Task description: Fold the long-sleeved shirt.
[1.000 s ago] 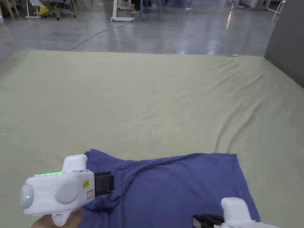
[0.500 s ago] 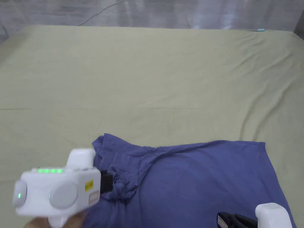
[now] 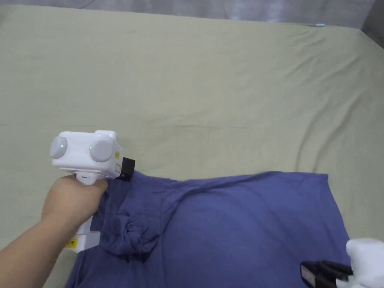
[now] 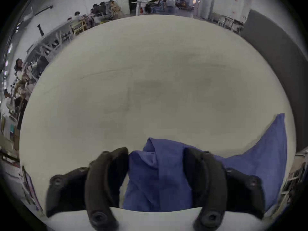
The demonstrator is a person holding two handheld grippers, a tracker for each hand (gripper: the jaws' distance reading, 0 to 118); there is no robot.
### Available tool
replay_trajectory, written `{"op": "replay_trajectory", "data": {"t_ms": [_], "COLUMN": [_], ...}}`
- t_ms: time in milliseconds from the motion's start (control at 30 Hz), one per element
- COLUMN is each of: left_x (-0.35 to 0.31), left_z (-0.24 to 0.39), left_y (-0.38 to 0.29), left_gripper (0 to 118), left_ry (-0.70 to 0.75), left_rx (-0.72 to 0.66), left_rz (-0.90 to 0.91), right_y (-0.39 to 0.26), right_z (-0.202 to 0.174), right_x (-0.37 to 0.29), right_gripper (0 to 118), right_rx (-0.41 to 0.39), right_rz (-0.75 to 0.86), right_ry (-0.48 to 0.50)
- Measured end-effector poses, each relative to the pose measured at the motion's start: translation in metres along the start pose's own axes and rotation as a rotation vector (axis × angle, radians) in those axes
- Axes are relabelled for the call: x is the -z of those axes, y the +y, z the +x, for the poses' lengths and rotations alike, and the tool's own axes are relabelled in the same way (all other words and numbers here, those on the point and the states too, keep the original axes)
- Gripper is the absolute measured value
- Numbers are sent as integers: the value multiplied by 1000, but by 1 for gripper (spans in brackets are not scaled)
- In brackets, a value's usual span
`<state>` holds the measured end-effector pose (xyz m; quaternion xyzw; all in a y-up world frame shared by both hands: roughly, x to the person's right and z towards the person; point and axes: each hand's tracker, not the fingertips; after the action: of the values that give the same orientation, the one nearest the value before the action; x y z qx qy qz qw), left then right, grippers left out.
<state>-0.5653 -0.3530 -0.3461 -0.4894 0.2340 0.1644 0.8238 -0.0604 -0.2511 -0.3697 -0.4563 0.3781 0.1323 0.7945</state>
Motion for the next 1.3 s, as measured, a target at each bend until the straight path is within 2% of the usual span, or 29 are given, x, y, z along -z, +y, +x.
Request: {"op": "replay_trajectory", "data": {"t_ms": [33,67,100,133,200,233,300,333,433,467,500,533,600,667,700,800,833,867,900,967,1033,1133,1200,1300], "left_x": [-11,-16,-20,-24,-32,-36,-41,-46,-66,-67,-68,-69,-69,-69,-70,-71,-71,-73,-76,-87,-103,-135,-162,-199], "left_z": [2,4,8,13,10,7,-4,-7,-4,-5,-5,-6,-3,-3,0,1,1,0,0,2,0,-3,-7,-7], "left_y": [-8,-8,-7,-7,-7,-5,-3,-3,-7,-8,-8,-9,-9,-11,-11,-13,-13,-14,-16,-18,-24,-40,-60,-101], "left_gripper": [23,14,14,14,14,14,14,14,14,14,14,14,14,14,14,14,14,14,14,14,14,14,14,14], "left_ry": [15,-28,-38,10,-18,-38,-79,-89,-94,-95,-96,-96,-92,-85,-85,-81,-82,-85,-90,-100,-111,-118,-130,-144], "left_rx": [-13,-11,-6,29,41,19,-22,-23,1,11,15,18,25,34,40,58,58,57,55,53,64,101,120,136], "left_rz": [5,6,6,7,21,29,27,28,31,25,23,22,14,8,3,-4,-5,-6,-5,-3,1,17,28,35], "right_y": [12,25,41,57,96,114,149,169,205,212,214,214,210,207,205,204,204,204,204,203,199,183,161,112], "right_z": [7,15,25,35,57,67,85,94,114,122,129,138,151,159,159,152,151,150,147,140,136,129,113,97], "right_x": [2,5,11,16,29,39,61,77,130,151,163,177,197,207,212,207,203,198,193,174,148,94,51,-7], "right_gripper": [0,0,0,26,103,118,118,118,118,118,118,112,94,62,56,54,39,6,0,0,0,0,0,0], "right_rx": [7,21,41,78,129,147,194,166,143,156,212,278,408,448,421,346,310,257,215,210,167,161,75,39], "right_rz": [-4,-15,-29,-42,-29,-57,-54,-62,-207,-261,-305,-369,-412,-385,-386,-391,-385,-377,-377,-330,-262,-203,-143,-92], "right_ry": [3,8,12,26,74,93,74,-17,-148,-189,-191,-191,-209,-223,-230,-241,-242,-231,-229,-230,-220,-134,-147,-139]}}
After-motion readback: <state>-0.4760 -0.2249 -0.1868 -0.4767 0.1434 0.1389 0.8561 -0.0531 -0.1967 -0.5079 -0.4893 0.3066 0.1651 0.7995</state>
